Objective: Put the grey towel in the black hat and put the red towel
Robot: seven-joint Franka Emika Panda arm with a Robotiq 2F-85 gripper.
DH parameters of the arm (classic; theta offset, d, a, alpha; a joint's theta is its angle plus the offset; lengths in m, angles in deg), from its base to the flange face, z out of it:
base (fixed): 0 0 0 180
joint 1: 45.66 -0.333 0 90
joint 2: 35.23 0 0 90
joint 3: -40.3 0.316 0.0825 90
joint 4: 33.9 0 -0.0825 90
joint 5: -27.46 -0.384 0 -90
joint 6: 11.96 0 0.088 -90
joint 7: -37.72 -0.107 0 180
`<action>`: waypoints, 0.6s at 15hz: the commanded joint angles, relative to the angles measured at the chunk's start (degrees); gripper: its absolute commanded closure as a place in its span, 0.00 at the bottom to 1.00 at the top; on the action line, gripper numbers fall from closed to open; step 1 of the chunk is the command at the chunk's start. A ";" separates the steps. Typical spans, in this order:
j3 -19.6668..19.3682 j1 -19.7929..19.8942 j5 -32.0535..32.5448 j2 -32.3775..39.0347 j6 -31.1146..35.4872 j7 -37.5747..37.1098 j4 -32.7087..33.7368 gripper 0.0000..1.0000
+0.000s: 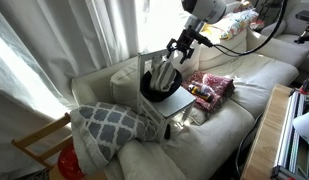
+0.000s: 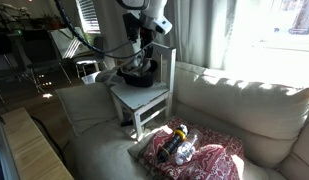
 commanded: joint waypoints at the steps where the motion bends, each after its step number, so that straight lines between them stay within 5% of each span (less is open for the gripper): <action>1: 1.48 3.16 -1.02 2.37 -1.80 5.36 0.15 0.00; 9: 1.84 3.48 -1.10 3.92 -0.81 4.58 0.53 0.00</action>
